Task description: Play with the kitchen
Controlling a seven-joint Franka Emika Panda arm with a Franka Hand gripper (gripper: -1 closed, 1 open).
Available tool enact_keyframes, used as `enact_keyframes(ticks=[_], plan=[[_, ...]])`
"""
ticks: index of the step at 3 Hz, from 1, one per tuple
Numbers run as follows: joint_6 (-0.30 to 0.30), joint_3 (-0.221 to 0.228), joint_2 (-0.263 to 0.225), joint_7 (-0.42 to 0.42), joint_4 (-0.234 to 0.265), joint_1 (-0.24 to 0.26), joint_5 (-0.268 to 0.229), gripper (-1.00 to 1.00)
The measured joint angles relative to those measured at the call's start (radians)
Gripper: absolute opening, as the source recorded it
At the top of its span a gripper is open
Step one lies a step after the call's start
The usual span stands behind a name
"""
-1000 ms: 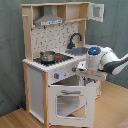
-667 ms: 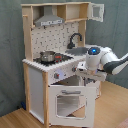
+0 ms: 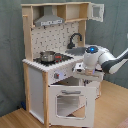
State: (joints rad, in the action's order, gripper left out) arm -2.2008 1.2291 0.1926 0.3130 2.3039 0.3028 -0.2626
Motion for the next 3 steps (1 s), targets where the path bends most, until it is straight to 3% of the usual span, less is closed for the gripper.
enact_keyframes(ticks=[2,3], plan=[[-0.161,0.008,-0.091,0.097,0.016,0.000,-0.015,-1.00],[-0.234,0.040,-0.152,0.101,0.022,-0.001,-0.035,-1.00]])
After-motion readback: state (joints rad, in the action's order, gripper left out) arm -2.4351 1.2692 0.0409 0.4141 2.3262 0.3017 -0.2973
